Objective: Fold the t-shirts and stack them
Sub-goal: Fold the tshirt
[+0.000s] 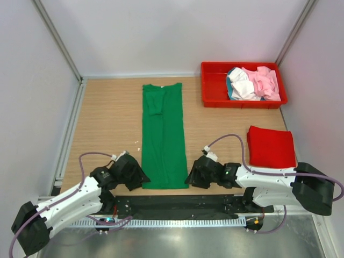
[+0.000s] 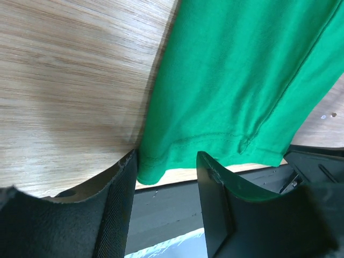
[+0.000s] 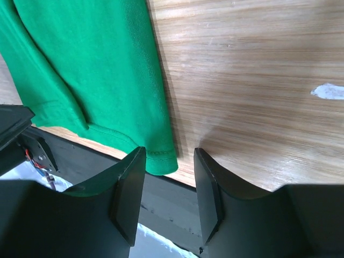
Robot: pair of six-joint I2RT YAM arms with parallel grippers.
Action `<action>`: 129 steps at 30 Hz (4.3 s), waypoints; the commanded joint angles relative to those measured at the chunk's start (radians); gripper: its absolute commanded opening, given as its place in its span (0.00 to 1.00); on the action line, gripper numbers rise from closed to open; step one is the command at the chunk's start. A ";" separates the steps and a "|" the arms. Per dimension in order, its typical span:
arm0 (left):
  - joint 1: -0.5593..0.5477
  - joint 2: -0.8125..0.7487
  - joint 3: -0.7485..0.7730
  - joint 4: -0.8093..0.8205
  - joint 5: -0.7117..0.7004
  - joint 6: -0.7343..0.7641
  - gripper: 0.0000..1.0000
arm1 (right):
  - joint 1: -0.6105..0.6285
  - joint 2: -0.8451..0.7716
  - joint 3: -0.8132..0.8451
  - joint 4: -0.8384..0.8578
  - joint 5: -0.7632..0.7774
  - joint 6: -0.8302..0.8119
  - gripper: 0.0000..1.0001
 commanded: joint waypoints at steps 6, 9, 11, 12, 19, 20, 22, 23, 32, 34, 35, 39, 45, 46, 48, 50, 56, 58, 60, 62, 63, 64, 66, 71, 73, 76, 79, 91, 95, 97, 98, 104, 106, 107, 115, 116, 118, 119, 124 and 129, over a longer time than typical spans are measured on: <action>-0.007 -0.045 0.000 -0.134 -0.112 -0.019 0.44 | 0.024 0.000 -0.003 -0.044 0.019 0.030 0.46; -0.007 -0.052 0.024 -0.195 -0.145 -0.004 0.44 | 0.027 0.020 -0.003 -0.031 0.008 0.030 0.45; -0.007 -0.052 0.027 -0.205 -0.149 0.004 0.44 | 0.032 0.029 -0.003 -0.028 0.010 0.030 0.44; -0.005 -0.052 0.024 -0.197 -0.145 0.004 0.43 | 0.032 0.032 -0.003 -0.027 0.011 0.030 0.43; -0.005 -0.025 -0.012 -0.133 -0.106 -0.002 0.32 | 0.032 0.029 -0.010 -0.037 0.022 0.036 0.36; -0.005 -0.023 -0.011 -0.131 -0.106 0.001 0.27 | 0.032 0.026 -0.012 -0.037 0.023 0.036 0.35; -0.007 -0.025 -0.012 -0.131 -0.106 0.002 0.23 | 0.032 0.028 -0.010 -0.037 0.023 0.039 0.31; -0.005 -0.022 -0.015 -0.133 -0.105 0.002 0.16 | 0.032 0.029 -0.007 -0.036 0.022 0.039 0.29; -0.005 -0.040 0.059 -0.165 -0.144 0.013 0.00 | 0.032 0.015 0.025 -0.050 0.028 0.025 0.01; -0.007 -0.019 0.110 -0.192 -0.163 0.036 0.00 | 0.032 -0.004 0.036 -0.060 0.034 0.022 0.01; -0.005 -0.011 0.125 -0.194 -0.165 0.045 0.00 | 0.032 -0.009 0.043 -0.068 0.039 0.019 0.01; -0.007 0.043 0.193 -0.185 -0.165 0.081 0.00 | 0.029 -0.027 0.088 -0.079 0.054 0.001 0.01; 0.050 0.136 0.357 -0.223 -0.230 0.166 0.00 | -0.094 -0.017 0.186 -0.100 0.008 -0.112 0.01; 0.068 0.149 0.382 -0.223 -0.232 0.215 0.00 | -0.126 -0.011 0.209 -0.097 -0.021 -0.140 0.01; 0.153 0.190 0.457 -0.187 -0.208 0.292 0.00 | -0.226 0.021 0.267 -0.097 -0.094 -0.229 0.01; 0.240 0.260 0.538 -0.159 -0.175 0.334 0.00 | -0.279 0.083 0.334 -0.134 -0.119 -0.293 0.01; 0.320 0.440 0.684 -0.056 -0.146 0.403 0.00 | -0.422 0.267 0.608 -0.182 -0.188 -0.496 0.01; 0.358 0.509 0.736 -0.018 -0.123 0.410 0.00 | -0.477 0.347 0.678 -0.172 -0.219 -0.533 0.01; 0.377 0.579 0.786 0.013 -0.111 0.421 0.00 | -0.511 0.422 0.735 -0.156 -0.254 -0.551 0.01; 0.401 0.638 0.831 0.021 -0.103 0.429 0.00 | -0.557 0.478 0.779 -0.140 -0.282 -0.579 0.01; 0.409 0.690 0.872 0.021 -0.100 0.436 0.00 | -0.571 0.538 0.830 -0.142 -0.303 -0.590 0.01; 0.420 0.719 0.888 0.022 -0.099 0.437 0.00 | -0.592 0.564 0.855 -0.152 -0.311 -0.594 0.01; 0.434 0.762 0.914 0.039 -0.085 0.435 0.00 | -0.614 0.618 0.904 -0.152 -0.326 -0.607 0.01; 0.467 0.877 0.962 0.059 -0.066 0.427 0.00 | -0.654 0.773 0.988 -0.166 -0.388 -0.630 0.01; 0.475 0.903 0.966 0.062 -0.071 0.427 0.00 | -0.656 0.813 1.007 -0.165 -0.391 -0.639 0.01; 0.493 0.946 0.966 0.084 -0.065 0.426 0.00 | -0.665 0.842 1.034 -0.169 -0.386 -0.643 0.01; 0.506 0.986 0.978 0.093 -0.054 0.427 0.00 | -0.680 0.868 1.053 -0.169 -0.395 -0.640 0.01; 0.521 1.072 1.008 0.101 -0.042 0.441 0.00 | -0.702 0.950 1.126 -0.192 -0.408 -0.665 0.01; 0.523 1.083 1.021 0.107 -0.042 0.447 0.00 | -0.702 0.965 1.139 -0.201 -0.408 -0.668 0.01; 0.521 1.092 1.029 0.107 -0.037 0.452 0.00 | -0.702 0.965 1.142 -0.202 -0.411 -0.669 0.01; 0.523 1.098 1.029 0.107 -0.034 0.456 0.00 | -0.702 0.965 1.145 -0.202 -0.409 -0.671 0.01; 0.523 1.118 1.021 0.130 0.013 0.470 0.28 | -0.702 0.971 1.169 -0.224 -0.388 -0.691 0.01; 0.526 1.107 1.034 0.127 0.018 0.481 0.50 | -0.703 0.967 1.180 -0.249 -0.386 -0.705 0.04; 0.529 1.097 1.038 0.127 0.010 0.493 0.64 | -0.702 0.962 1.195 -0.254 -0.385 -0.714 0.06; 0.541 0.911 1.108 0.033 -0.001 0.598 0.93 | -0.700 0.847 1.390 -0.395 -0.314 -0.801 0.70; 0.540 0.850 1.066 0.039 0.012 0.595 0.98 | -0.695 0.821 1.349 -0.384 -0.317 -0.797 0.76; 0.535 0.792 1.008 0.067 0.065 0.582 1.00 | -0.688 0.767 1.288 -0.340 -0.329 -0.780 0.89; 0.523 0.746 0.951 0.073 0.076 0.576 1.00 | -0.680 0.712 1.208 -0.321 -0.337 -0.774 0.93; 0.443 0.629 0.790 0.091 0.063 0.538 1.00 | -0.597 0.582 0.970 -0.214 -0.293 -0.734 1.00; 0.398 0.519 0.620 0.113 0.041 0.490 1.00 | -0.522 0.493 0.755 -0.113 -0.231 -0.674 0.88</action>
